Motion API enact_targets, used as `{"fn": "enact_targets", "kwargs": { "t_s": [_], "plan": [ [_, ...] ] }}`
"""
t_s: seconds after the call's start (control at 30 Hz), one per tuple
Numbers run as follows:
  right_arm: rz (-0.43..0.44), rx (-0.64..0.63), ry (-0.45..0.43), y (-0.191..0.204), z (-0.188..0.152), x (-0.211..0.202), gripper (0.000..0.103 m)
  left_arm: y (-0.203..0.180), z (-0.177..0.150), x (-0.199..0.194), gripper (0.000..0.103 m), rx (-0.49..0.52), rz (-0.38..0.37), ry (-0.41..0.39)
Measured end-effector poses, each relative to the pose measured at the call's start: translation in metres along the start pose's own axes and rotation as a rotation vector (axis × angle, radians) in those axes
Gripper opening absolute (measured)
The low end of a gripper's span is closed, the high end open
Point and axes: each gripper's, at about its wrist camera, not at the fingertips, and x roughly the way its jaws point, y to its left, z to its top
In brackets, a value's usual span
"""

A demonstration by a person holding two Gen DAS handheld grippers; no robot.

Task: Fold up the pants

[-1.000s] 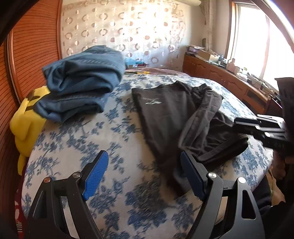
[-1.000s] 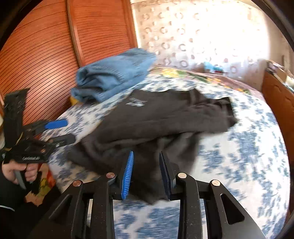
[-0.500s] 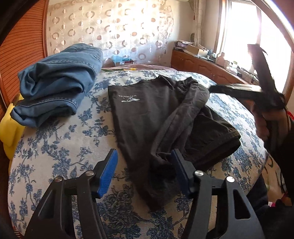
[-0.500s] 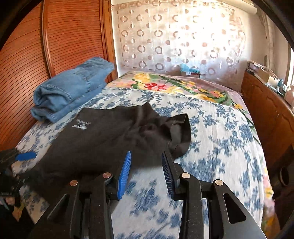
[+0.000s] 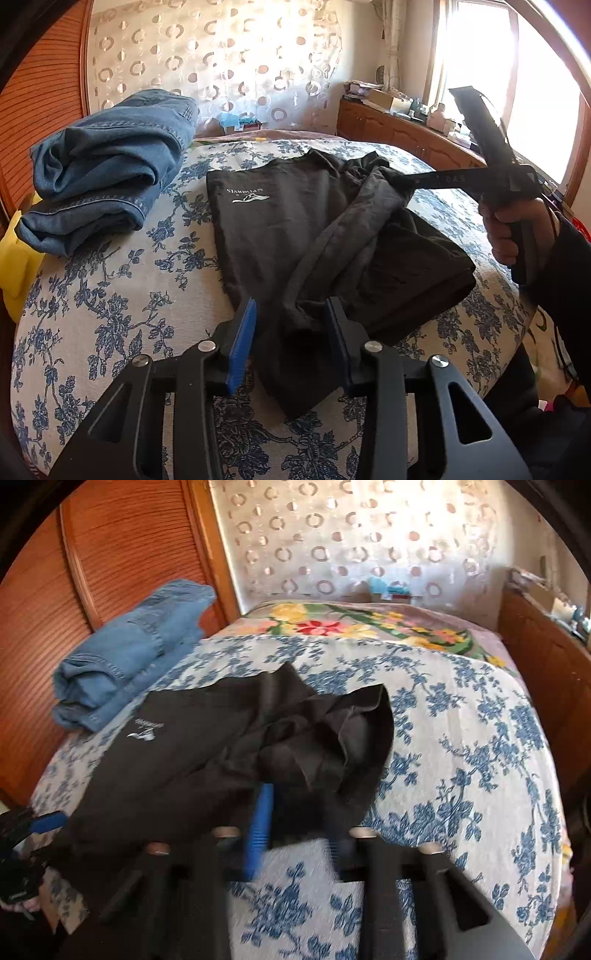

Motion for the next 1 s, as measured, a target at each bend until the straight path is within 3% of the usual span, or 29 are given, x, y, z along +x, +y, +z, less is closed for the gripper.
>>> {"fn": "enact_targets", "kwargs": {
  "t_s": [0.07, 0.23, 0.37, 0.4, 0.53, 0.67, 1.0],
  "plan": [
    [0.032, -0.005, -0.003, -0.005, -0.004, -0.006, 0.004, -0.002, 0.0, 0.001, 0.037, 0.004, -0.003, 0.001],
    [0.04, -0.003, -0.069, -0.017, -0.009, -0.025, 0.003, -0.004, 0.0, 0.001, 0.035, 0.008, -0.007, 0.0],
    [0.02, 0.051, -0.173, -0.029, -0.01, -0.053, 0.003, -0.006, 0.002, 0.001, 0.029, 0.014, -0.014, -0.005],
    [0.017, 0.058, -0.193, -0.029, -0.01, -0.058, 0.003, -0.007, 0.003, 0.0, 0.022, 0.016, -0.02, -0.009],
    [-0.014, 0.029, -0.23, -0.026, -0.005, -0.069, 0.003, -0.015, 0.007, -0.007, 0.015, 0.026, -0.043, -0.034],
    [-0.03, -0.01, -0.249, -0.013, 0.005, -0.072, 0.003, -0.018, 0.009, -0.016, 0.01, 0.02, -0.068, -0.064],
    [-0.037, -0.13, -0.269, 0.025, 0.044, -0.041, 0.003, -0.006, 0.003, -0.032, 0.008, -0.028, -0.078, -0.088]
  ]
}}
